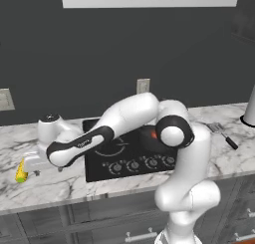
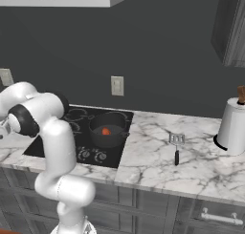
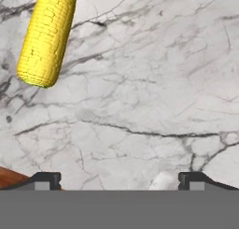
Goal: Put the sweet potato and corn in the pot. Retrieve the spatula and lightly stir the vegetables in the pot.
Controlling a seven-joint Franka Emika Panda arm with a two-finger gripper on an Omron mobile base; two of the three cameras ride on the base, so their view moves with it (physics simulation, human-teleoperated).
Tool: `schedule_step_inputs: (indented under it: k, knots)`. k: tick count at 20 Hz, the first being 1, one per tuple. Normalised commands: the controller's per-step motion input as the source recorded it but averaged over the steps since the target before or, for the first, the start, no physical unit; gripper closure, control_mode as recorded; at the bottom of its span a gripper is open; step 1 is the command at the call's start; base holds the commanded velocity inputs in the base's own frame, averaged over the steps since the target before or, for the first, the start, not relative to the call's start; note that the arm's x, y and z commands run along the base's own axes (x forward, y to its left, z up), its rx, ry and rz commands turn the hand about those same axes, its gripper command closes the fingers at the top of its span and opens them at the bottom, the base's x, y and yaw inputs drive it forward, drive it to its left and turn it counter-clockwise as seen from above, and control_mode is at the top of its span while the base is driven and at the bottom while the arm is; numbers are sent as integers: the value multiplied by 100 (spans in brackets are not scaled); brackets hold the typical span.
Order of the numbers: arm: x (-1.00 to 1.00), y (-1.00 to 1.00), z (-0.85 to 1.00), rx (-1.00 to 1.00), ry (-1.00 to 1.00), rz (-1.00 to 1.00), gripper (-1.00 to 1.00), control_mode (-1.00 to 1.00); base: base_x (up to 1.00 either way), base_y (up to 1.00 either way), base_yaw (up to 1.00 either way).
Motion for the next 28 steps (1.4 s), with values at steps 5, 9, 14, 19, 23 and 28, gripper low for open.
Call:
schedule_step_inputs:
  k: [5,9,14,19,23,28]
  knots:
    - [1,11,0,0,0,0,-100,-100,0,0,0]
    - [0,2,0,0,-6,0,-100,-100,0,0,0]
    - [7,3,0,6,-6,0,-100,-100,0,0,0]
    - [24,7,-8,21,0,0,-100,-100,0,0,0]
    - [29,3,-1,12,0,0,-100,-100,0,0,0]
    - [10,6,1,-1,4,0,-100,-100,0,0,0]
